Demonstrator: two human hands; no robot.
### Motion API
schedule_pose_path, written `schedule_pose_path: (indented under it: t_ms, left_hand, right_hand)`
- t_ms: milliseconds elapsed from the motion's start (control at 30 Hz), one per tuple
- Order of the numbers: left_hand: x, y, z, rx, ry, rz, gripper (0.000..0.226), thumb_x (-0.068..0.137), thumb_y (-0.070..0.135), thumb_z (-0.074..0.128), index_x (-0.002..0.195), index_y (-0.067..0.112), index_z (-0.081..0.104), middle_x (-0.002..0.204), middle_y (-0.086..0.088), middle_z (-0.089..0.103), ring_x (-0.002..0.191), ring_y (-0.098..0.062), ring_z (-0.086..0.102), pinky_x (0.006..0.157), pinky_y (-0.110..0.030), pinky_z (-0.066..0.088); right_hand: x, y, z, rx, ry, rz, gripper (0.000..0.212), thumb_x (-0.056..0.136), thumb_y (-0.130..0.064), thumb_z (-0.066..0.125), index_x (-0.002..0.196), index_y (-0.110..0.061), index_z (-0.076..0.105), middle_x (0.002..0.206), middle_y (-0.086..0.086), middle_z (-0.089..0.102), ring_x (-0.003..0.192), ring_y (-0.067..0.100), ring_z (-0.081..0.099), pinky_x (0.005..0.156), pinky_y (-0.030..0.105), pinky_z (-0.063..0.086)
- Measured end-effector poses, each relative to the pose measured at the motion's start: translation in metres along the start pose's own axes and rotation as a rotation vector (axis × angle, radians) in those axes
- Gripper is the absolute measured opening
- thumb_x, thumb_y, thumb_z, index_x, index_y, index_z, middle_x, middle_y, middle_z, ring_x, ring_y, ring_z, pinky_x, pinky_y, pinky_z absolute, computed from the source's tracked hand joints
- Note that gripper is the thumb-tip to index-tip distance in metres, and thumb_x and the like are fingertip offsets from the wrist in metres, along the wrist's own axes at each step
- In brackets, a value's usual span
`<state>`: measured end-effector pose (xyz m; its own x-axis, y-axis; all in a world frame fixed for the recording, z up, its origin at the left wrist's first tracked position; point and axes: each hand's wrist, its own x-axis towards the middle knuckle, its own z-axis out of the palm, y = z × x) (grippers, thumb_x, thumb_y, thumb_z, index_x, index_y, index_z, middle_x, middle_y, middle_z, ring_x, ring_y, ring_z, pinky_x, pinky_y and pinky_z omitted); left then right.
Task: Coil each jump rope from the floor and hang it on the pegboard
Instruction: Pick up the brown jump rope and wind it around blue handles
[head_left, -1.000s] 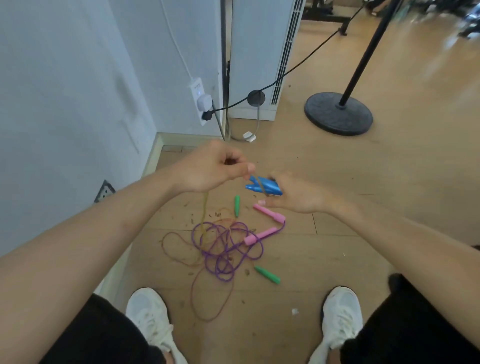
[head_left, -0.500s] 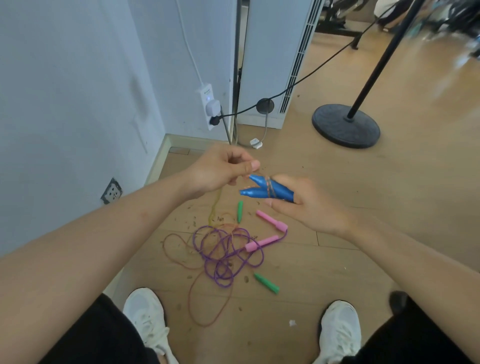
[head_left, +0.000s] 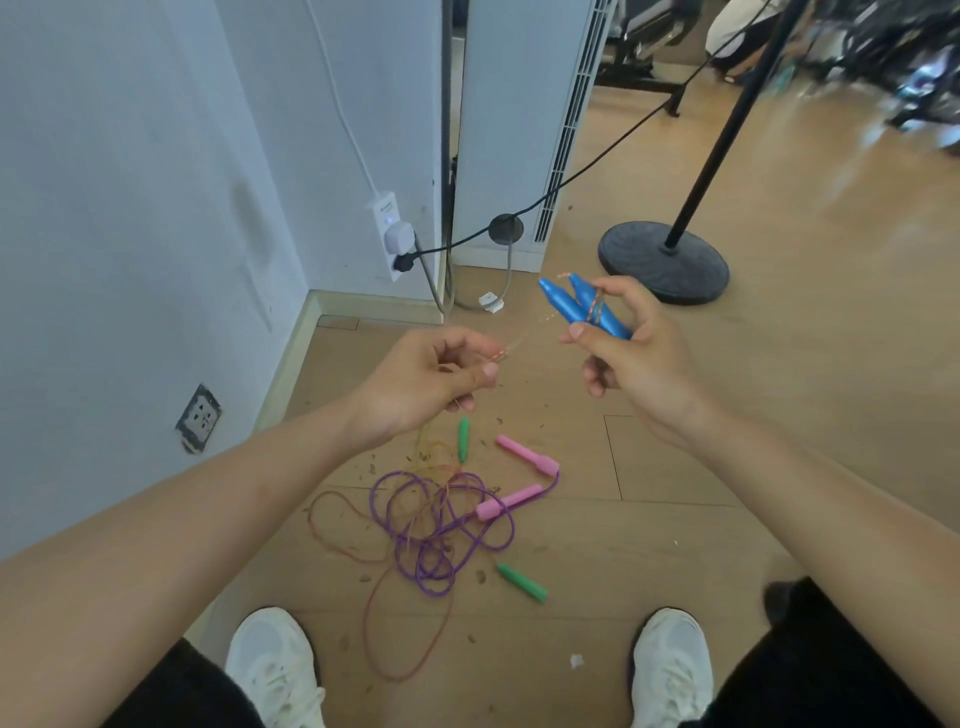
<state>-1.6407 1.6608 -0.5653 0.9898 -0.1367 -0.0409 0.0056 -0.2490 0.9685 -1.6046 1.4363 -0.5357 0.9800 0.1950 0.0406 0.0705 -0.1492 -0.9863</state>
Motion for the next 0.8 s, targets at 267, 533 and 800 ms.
schedule_pose_path:
  t_ms: [267,533,800]
  left_hand:
    - [-0.013,0.006,0.003,0.730,-0.088,0.310,0.012,0.090,0.032,0.071,0.100,0.026,0.072,0.076,0.017,0.060,0.058,0.002,0.055,0.063,-0.026,0.045]
    - [-0.018,0.035,-0.009,0.793,0.003,0.573,0.015,0.089,0.038,0.066,0.083,0.025,0.068,0.058,0.022,0.044,0.056,-0.004,0.043,0.053,-0.028,0.038]
    - [-0.006,0.037,-0.020,0.596,0.086,0.477,0.006,0.087,0.030,0.076,0.086,0.024,0.075,0.068,0.012,0.062,0.062,-0.001,0.053,0.057,-0.010,0.033]
  right_hand:
    - [0.014,0.013,-0.007,-0.114,0.135,0.086,0.037,0.093,-0.010,0.064,0.125,-0.018,0.047,0.120,0.010,0.056,0.050,0.018,0.059,0.048,0.031,0.051]
    - [0.006,0.012,-0.004,-0.413,-0.142,0.047,0.026,0.091,-0.002,0.063,0.108,-0.018,0.052,0.096,0.016,0.066,0.062,0.032,0.069,0.056,0.038,0.061]
    - [-0.011,0.011,0.007,-0.558,-0.521,-0.161,0.024,0.084,-0.005,0.073,0.098,-0.022,0.064,0.090,-0.011,0.064,0.066,0.005,0.061,0.061,0.025,0.054]
